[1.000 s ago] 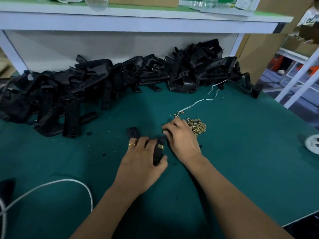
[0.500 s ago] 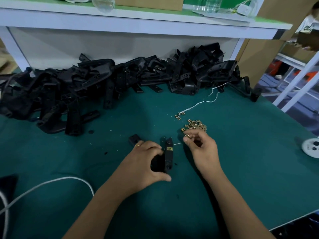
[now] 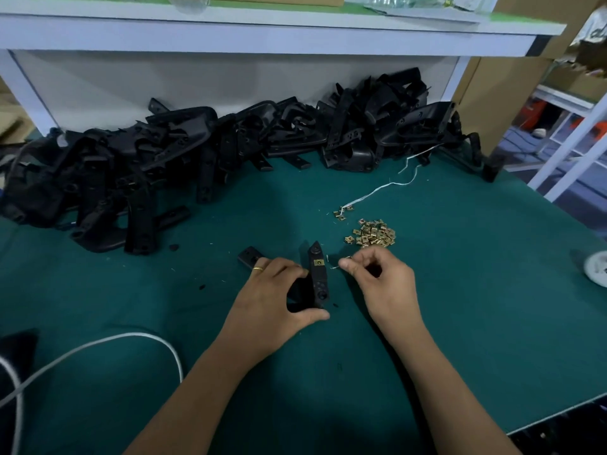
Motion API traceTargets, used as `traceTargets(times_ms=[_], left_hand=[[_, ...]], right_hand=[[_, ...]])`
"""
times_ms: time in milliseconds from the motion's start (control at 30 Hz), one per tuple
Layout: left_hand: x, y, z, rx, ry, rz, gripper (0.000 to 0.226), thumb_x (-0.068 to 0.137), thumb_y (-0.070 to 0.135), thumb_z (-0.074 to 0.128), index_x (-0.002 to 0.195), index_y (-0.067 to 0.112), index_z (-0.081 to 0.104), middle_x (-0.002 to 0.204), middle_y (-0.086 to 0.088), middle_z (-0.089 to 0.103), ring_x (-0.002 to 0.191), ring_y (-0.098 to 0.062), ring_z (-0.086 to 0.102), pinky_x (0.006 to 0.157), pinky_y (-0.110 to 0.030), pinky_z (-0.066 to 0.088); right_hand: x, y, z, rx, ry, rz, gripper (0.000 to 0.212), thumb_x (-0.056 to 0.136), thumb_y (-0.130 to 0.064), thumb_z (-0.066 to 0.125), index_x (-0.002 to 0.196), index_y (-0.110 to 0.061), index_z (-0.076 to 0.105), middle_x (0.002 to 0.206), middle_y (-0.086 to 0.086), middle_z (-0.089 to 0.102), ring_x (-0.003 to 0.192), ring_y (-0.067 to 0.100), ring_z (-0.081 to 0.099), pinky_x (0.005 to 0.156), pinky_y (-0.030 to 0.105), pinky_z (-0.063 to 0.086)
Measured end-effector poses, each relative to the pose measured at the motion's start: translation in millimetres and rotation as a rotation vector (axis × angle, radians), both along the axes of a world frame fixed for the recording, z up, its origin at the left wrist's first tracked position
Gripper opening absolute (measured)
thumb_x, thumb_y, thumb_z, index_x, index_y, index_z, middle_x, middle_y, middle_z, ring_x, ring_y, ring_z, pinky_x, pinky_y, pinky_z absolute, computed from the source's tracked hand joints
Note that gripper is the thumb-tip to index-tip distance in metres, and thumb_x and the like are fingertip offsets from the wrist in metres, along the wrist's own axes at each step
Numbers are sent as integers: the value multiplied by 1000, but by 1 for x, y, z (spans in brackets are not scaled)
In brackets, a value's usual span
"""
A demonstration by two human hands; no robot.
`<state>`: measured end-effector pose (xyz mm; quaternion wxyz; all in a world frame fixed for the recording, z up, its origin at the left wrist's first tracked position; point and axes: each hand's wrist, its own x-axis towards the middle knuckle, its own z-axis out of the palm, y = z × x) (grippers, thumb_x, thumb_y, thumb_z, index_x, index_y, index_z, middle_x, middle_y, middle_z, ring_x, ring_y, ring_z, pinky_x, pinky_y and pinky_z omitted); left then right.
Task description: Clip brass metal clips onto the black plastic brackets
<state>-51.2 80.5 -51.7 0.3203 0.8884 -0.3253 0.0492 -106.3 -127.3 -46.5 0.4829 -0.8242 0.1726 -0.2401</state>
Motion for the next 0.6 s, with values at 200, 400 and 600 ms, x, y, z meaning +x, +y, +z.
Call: traceTargets(times_ms=[200,400,600], left_hand=[[2,-1,-1,-1,-95,27,77,68,80,66,116,20,68,116,14,57,114,-11,44,104,-26,38],[4,-3,-3,26,-209,73,71,72,72,68,117,17,63,121,7,59,118,-16,50,104,-30,36],[0,-6,-3,80,-289,32,64,77,68,62,117,17,60,123,4,61,119,-20,53,100,-33,36]], right_hand=[[0,-1,1,-163,-132,16,12,95,-24,74,91,-28,64,95,-15,61,96,11,60,83,24,48],[-32,16,2,191,-183,144,10,100,-12,69,101,-22,69,90,1,75,83,22,73,73,29,58],[-59,33,-2,637,-233,242,11,104,-5,54,110,-3,63,109,20,77,105,37,75,88,40,63]])
